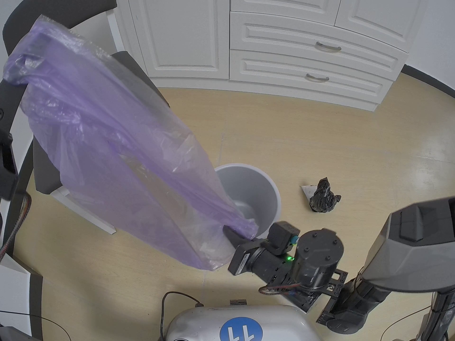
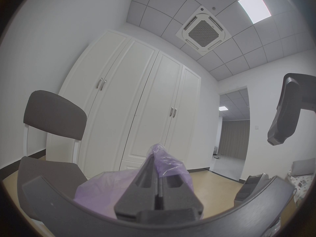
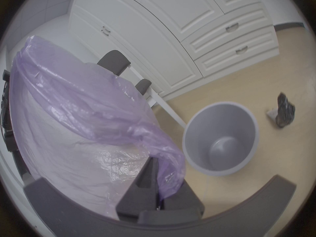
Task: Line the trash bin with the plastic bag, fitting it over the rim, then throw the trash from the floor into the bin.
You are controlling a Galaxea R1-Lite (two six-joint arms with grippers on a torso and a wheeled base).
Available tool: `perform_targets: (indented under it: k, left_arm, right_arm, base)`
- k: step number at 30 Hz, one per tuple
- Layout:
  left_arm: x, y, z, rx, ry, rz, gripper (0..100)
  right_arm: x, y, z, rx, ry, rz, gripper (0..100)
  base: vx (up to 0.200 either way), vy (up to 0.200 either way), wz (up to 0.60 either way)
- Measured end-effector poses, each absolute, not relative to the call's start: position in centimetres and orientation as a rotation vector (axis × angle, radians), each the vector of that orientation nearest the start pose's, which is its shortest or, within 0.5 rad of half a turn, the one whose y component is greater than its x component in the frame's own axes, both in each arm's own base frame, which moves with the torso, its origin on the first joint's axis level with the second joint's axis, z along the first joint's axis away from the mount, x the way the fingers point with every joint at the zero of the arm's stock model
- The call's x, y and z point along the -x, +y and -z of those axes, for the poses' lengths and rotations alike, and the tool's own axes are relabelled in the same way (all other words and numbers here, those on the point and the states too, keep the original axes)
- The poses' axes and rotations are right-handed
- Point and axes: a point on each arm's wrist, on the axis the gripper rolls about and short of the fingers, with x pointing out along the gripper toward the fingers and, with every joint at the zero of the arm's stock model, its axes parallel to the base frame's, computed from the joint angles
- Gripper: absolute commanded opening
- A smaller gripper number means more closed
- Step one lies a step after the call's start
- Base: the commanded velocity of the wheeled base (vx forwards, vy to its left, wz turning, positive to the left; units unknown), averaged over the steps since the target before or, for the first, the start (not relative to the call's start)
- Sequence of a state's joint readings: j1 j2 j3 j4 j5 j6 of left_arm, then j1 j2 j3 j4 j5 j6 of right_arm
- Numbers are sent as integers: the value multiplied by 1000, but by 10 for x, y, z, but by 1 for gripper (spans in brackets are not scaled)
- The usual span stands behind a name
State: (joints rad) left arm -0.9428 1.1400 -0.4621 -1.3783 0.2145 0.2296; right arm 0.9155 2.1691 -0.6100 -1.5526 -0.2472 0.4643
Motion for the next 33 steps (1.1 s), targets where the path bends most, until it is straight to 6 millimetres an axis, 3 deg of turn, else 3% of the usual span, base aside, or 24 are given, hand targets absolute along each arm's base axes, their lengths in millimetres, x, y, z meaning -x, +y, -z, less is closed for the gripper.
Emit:
perform_targets:
  k: [8,13,23,33]
  left_arm:
    - [-88,-112,-280,167,-632,631,0]
    - [-94,-118,-272,166,-591,638,0]
    - [-114,-140,-244,147,-444,663,0]
    - [-167,-156,-198,69,-239,558,0]
  right_arm:
    - [-243,236,-96,-335,40,-543,0]
    - [-249,212,-116,-291,-27,-484,0]
    - [-236,174,-157,-224,14,-410,0]
    - [-220,142,-193,-203,-60,-353,0]
  base:
    - [0,0,0]
    - [0,0,0]
    - [0,0,0]
    - [0,0,0]
